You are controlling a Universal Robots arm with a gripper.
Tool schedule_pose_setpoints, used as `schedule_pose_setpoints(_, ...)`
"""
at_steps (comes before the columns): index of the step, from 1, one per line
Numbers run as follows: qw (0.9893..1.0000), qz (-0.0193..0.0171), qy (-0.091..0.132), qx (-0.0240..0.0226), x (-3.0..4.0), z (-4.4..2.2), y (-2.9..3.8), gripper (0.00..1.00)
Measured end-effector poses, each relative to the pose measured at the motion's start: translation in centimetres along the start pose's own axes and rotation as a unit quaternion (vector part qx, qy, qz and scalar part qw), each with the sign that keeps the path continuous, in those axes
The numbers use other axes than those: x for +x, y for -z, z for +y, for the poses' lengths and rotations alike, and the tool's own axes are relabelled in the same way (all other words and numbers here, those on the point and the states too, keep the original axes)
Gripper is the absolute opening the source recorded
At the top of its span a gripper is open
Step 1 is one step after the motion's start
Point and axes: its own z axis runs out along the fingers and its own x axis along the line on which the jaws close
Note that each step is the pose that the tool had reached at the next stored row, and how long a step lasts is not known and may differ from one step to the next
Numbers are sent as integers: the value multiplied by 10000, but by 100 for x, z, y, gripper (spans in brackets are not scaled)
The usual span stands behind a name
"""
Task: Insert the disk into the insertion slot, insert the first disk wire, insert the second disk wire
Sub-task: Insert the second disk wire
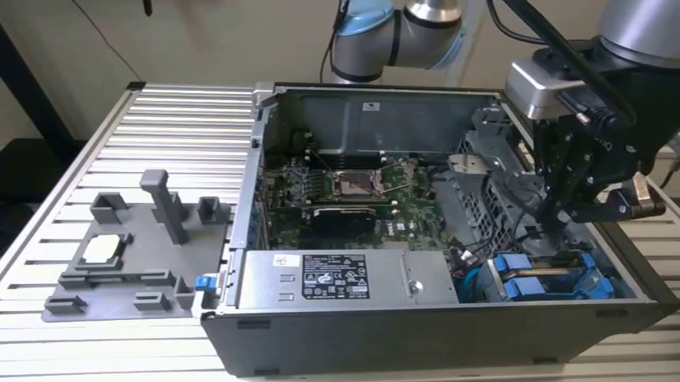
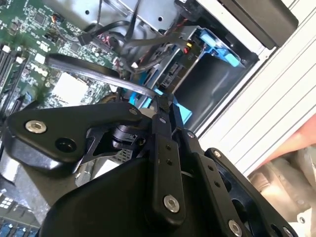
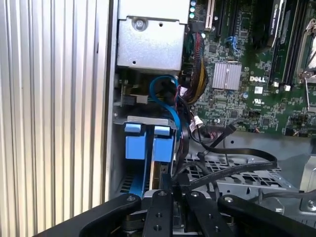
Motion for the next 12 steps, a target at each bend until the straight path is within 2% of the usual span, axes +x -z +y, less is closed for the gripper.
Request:
schedule_pose_setpoints(6, 10000, -1, 0, -9, 137, -7, -5, 16)
schedule_pose_setpoints(11, 10000, -4, -1, -10, 139, -8, -5, 16)
schedule_pose_setpoints(12, 10000, -31, -3, -8, 140, -8, -4, 16)
